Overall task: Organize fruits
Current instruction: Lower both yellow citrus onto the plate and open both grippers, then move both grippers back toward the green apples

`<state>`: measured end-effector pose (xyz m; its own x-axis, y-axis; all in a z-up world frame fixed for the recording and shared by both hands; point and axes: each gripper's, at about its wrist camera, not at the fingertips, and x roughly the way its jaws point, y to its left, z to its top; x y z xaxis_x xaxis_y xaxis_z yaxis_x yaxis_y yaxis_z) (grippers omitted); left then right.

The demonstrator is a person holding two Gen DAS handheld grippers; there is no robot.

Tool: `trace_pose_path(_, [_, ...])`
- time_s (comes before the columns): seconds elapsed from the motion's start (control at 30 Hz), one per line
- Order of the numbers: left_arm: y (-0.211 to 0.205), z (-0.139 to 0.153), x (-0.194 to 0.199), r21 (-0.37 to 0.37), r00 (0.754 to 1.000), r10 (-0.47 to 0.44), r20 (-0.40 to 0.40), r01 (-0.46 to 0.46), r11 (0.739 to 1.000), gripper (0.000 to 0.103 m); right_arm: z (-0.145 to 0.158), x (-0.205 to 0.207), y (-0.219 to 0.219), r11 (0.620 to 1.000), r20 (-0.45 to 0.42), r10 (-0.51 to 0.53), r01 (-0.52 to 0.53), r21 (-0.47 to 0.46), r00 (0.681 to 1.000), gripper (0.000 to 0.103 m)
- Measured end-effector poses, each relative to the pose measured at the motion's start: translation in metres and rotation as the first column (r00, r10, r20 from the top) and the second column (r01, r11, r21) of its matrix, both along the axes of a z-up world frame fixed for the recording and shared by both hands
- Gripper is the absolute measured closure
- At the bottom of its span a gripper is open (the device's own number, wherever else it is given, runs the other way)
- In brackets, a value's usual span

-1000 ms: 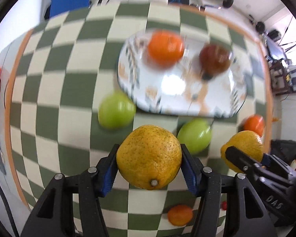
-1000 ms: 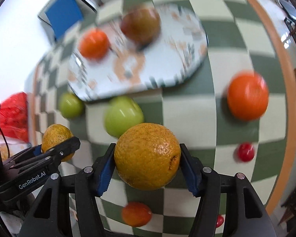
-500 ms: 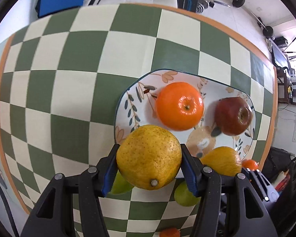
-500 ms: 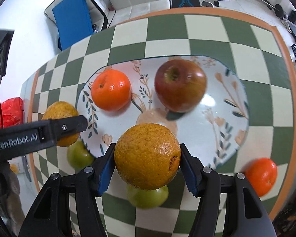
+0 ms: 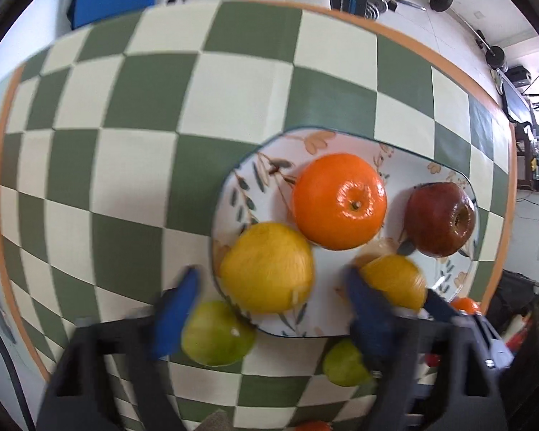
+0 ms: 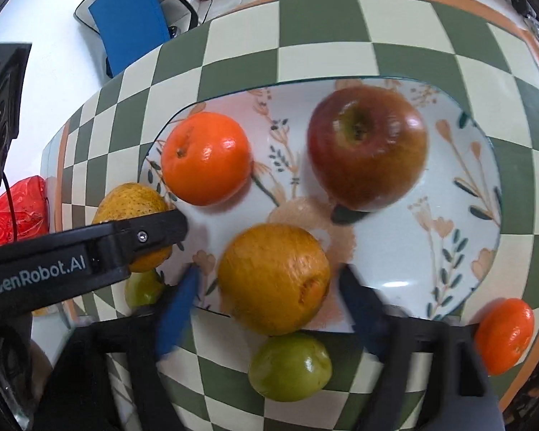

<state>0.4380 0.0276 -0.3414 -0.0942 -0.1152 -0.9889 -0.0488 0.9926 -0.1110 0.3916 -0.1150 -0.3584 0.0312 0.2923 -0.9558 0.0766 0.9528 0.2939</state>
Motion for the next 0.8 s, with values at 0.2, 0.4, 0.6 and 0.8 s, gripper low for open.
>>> trace_pose_path(0.2, [0.002,0.024,-0.012,0.032,0.997,-0.024,0.071,0.021,0.999,0.005,0.023,-0.010,-0.018,0.995,0.046,-0.021,0.026,-0.099,0.999,0.010])
trace_pose_path(0.4, [0.000,0.056,-0.041,0.119,0.980,-0.066,0.185,0.044,0.992,0.005,0.054,-0.025,-0.032,0.983,0.120,-0.034,0.055,-0.177,0.992,0.010])
trace_pose_path(0.6, [0.003,0.091,-0.074,0.152,0.953,-0.081,0.293,0.038,0.988,0.005,0.086,-0.048,-0.043,0.977,0.183,-0.037,0.075,-0.200,0.982,0.010])
trace_pose_path(0.8, [0.004,0.124,-0.107,0.140,0.929,-0.080,0.362,0.030,0.990,0.005,0.125,-0.078,-0.042,0.974,0.255,-0.033,0.088,-0.208,0.966,0.010])
